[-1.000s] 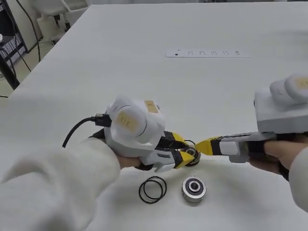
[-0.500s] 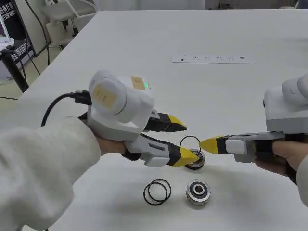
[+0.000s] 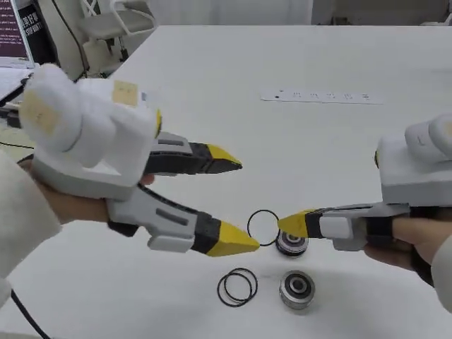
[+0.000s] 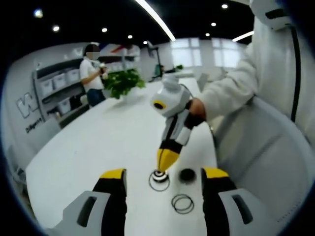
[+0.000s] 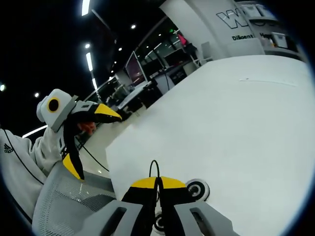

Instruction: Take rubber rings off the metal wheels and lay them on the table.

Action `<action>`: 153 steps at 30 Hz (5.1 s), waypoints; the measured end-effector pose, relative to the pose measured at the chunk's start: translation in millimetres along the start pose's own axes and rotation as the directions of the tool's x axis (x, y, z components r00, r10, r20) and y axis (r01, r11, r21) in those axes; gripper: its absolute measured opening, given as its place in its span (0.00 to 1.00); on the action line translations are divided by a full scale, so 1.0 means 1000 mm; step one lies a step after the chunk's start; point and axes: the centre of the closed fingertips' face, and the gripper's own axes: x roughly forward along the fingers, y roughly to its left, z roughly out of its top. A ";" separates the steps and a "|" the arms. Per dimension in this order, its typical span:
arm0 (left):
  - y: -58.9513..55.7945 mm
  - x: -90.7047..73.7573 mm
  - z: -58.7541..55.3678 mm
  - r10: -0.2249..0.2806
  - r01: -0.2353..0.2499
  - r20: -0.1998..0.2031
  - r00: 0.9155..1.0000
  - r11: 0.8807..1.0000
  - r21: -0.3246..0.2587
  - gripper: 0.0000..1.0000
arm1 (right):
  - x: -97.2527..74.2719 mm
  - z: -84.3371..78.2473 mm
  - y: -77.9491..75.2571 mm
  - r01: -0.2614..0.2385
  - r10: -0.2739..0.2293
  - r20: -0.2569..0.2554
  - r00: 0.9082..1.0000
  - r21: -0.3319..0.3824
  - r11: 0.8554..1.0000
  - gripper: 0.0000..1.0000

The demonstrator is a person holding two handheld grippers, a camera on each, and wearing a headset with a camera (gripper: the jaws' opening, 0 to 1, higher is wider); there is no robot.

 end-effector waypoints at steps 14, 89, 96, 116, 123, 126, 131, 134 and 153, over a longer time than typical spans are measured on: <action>-0.017 -0.055 -0.052 0.177 -0.181 -0.040 0.983 0.969 -0.167 0.73 | 0.023 -0.029 0.028 -0.089 0.086 -0.116 0.990 -0.027 0.996 0.00; -0.028 -0.058 -0.067 0.232 -0.240 -0.059 0.971 0.939 -0.245 0.72 | 0.018 -0.026 0.004 0.019 -0.035 -0.116 0.993 -0.140 0.990 0.05; -0.019 -0.061 -0.048 0.232 -0.237 -0.047 0.972 0.953 -0.188 0.73 | 0.010 -0.012 -0.003 0.040 -0.051 -0.067 0.996 -0.149 0.988 0.05; 0.013 -0.039 0.006 0.160 -0.160 -0.018 0.987 0.987 -0.014 0.70 | -0.020 -0.004 -0.044 0.155 -0.157 -0.009 0.988 -0.107 0.982 0.08; 0.026 -0.019 0.024 0.137 -0.138 0.013 0.990 0.990 0.014 0.69 | -0.022 -0.013 -0.051 0.161 -0.168 -0.037 0.985 -0.152 0.975 0.14; 0.030 -0.006 0.029 0.117 -0.117 0.017 0.993 0.992 0.040 0.68 | -0.021 -0.018 -0.054 0.157 -0.170 -0.051 0.984 -0.191 0.969 0.21; 0.036 0.022 0.036 0.070 -0.071 0.019 0.997 0.995 0.069 0.66 | -0.018 -0.031 -0.058 0.153 -0.184 -0.100 0.978 -0.260 0.953 0.26; 0.033 0.035 0.038 0.021 -0.023 0.025 0.999 0.998 0.066 0.67 | -0.015 -0.036 -0.059 0.146 -0.189 -0.119 0.975 -0.300 0.943 0.26; 0.038 0.110 -0.021 0.041 -0.040 0.012 0.999 0.998 -0.057 0.52 | -0.003 -0.046 -0.063 0.132 -0.199 -0.132 0.971 -0.397 0.908 0.29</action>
